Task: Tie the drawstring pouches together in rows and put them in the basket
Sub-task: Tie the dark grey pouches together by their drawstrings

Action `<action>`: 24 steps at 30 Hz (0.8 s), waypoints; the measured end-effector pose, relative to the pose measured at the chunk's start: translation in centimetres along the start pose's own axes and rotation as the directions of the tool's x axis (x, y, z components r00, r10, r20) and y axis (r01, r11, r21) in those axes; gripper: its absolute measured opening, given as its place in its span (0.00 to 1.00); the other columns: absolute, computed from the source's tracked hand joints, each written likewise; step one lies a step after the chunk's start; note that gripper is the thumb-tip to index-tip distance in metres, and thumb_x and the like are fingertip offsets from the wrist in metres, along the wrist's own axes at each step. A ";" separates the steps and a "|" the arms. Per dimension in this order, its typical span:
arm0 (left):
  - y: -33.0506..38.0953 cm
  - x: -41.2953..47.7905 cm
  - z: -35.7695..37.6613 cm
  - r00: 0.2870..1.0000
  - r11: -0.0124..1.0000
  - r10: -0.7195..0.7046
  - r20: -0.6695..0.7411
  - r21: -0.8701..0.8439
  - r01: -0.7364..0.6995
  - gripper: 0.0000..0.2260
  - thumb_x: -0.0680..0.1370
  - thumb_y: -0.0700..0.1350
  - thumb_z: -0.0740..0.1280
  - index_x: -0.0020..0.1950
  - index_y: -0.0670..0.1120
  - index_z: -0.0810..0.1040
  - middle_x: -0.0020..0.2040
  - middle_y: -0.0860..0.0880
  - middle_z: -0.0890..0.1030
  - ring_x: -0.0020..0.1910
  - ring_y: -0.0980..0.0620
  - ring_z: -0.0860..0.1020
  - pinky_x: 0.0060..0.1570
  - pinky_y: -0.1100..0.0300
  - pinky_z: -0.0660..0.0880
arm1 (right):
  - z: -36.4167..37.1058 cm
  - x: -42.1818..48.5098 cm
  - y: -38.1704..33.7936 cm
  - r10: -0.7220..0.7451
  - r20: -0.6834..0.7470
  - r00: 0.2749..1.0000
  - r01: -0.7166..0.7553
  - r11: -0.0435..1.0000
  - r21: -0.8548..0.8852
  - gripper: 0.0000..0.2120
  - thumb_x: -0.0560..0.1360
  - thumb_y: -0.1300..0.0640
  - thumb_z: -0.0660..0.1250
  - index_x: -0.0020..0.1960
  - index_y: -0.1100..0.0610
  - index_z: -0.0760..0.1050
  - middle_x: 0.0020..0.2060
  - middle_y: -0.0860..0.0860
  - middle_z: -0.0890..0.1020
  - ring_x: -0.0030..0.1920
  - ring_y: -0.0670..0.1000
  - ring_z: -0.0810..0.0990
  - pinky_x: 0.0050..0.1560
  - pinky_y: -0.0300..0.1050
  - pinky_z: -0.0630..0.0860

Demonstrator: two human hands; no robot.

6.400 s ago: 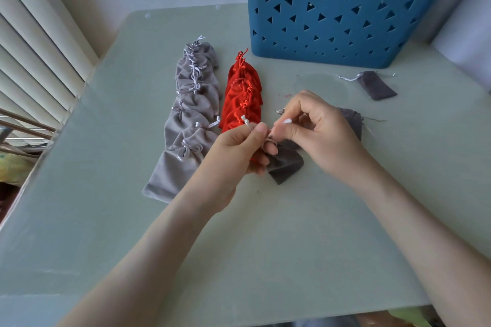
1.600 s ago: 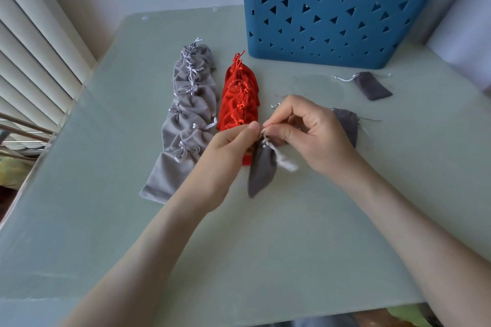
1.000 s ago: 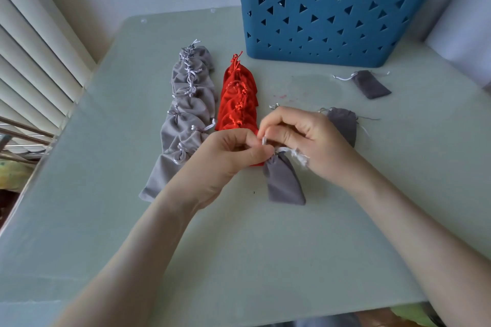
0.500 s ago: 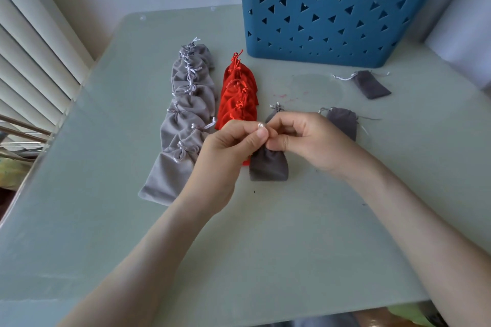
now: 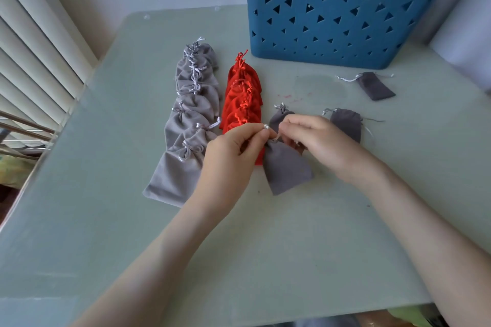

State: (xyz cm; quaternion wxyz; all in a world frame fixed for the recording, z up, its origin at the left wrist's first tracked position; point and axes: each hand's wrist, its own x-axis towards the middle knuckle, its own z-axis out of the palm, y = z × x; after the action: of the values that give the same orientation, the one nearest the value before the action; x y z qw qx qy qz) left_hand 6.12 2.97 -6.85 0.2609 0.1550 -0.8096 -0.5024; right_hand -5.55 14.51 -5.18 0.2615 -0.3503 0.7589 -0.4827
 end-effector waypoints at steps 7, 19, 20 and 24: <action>0.4 -0.3 0.2 0.991 0.984 0.118 -0.058 0.141 -0.109 0.04 0.76 0.42 0.69 0.46 0.48 0.83 0.40 0.54 0.82 0.40 0.59 0.77 0.42 0.69 0.71 | 0.5 -0.1 -0.7 0.139 0.016 0.990 -0.135 0.915 0.381 0.15 0.78 0.63 0.59 0.33 0.56 0.71 0.28 0.49 0.72 0.33 0.46 0.69 0.35 0.39 0.65; 1.1 -0.5 0.2 0.989 0.997 -0.001 -0.147 0.081 0.013 0.01 0.76 0.39 0.69 0.46 0.45 0.80 0.37 0.56 0.82 0.36 0.63 0.78 0.37 0.74 0.69 | 0.6 -0.6 -0.7 -0.016 0.105 0.994 -0.039 0.865 0.500 0.09 0.76 0.63 0.60 0.37 0.59 0.70 0.35 0.48 0.77 0.39 0.46 0.74 0.41 0.36 0.69; 1.1 -0.4 0.2 0.988 0.998 -0.012 -0.153 0.065 0.022 0.02 0.76 0.39 0.69 0.46 0.45 0.81 0.38 0.57 0.83 0.36 0.63 0.78 0.38 0.73 0.71 | 0.7 -0.6 -0.6 -0.053 0.077 0.996 0.017 0.915 0.403 0.08 0.76 0.63 0.62 0.38 0.58 0.72 0.35 0.47 0.78 0.39 0.44 0.74 0.42 0.35 0.69; 1.0 -0.3 0.1 0.987 0.999 -0.031 -0.161 0.037 0.037 0.04 0.77 0.39 0.67 0.48 0.45 0.82 0.39 0.56 0.83 0.39 0.62 0.80 0.40 0.71 0.73 | 1.1 -0.7 -0.2 -0.148 -0.023 0.989 0.149 0.958 0.243 0.06 0.76 0.61 0.66 0.42 0.53 0.76 0.37 0.45 0.78 0.42 0.44 0.74 0.48 0.36 0.69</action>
State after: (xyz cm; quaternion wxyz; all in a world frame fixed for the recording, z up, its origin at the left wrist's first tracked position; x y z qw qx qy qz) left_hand 6.33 3.69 -6.11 0.3133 0.2138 -0.7932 -0.4763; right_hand -4.24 14.39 -5.40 0.2638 -0.3704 0.6658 -0.5915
